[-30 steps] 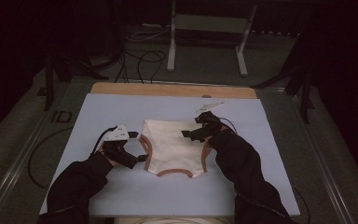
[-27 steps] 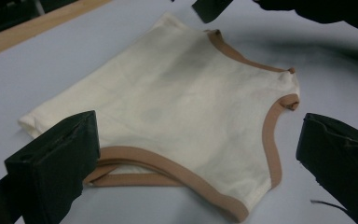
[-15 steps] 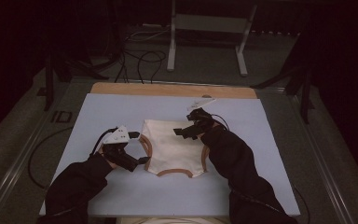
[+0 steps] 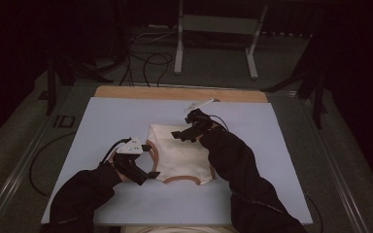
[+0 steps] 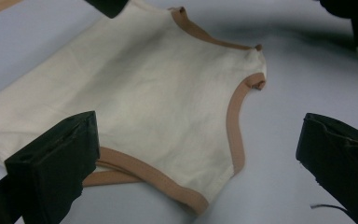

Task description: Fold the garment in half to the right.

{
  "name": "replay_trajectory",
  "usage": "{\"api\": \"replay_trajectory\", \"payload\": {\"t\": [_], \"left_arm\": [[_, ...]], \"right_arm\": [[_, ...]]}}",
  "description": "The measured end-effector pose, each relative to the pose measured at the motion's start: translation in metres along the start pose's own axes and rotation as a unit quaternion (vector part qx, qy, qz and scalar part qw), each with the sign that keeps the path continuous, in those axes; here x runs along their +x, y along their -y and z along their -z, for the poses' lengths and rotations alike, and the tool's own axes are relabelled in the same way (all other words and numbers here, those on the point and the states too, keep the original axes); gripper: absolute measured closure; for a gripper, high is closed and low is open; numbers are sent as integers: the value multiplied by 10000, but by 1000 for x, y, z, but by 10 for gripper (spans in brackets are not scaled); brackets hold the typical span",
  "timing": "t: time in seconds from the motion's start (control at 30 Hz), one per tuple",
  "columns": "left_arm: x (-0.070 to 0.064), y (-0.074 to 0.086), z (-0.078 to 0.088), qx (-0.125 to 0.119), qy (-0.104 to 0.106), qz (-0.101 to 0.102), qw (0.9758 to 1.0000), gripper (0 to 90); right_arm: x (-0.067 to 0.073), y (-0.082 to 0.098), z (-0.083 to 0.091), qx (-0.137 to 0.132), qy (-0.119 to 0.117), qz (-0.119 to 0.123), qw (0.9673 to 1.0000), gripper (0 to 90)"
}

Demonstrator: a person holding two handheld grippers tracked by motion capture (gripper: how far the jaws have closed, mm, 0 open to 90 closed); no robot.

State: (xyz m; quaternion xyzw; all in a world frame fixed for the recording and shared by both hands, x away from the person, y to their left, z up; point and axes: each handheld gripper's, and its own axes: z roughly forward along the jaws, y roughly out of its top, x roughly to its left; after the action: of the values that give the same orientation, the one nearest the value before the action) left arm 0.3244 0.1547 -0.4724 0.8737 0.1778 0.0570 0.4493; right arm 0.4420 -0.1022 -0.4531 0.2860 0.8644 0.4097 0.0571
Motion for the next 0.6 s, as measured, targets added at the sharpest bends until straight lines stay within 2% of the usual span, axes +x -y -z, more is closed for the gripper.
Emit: {"api": "replay_trajectory", "payload": {"t": [0.23, 0.43, 0.6], "left_arm": [[-4, 3, -10, 144, 293, -212, 9992, 10], [-5, 6, -21, 291, 374, -312, 9984, 37], [-6, 7, -27, 433, 384, -469, 9972, 119]], "right_arm": [[0, -8, -16, 116, -53, -30, 9999, 109], [0, -16, -33, 161, -121, -41, 9998, 109], [1, -20, -46, 221, -194, -62, 9995, 110]]}}
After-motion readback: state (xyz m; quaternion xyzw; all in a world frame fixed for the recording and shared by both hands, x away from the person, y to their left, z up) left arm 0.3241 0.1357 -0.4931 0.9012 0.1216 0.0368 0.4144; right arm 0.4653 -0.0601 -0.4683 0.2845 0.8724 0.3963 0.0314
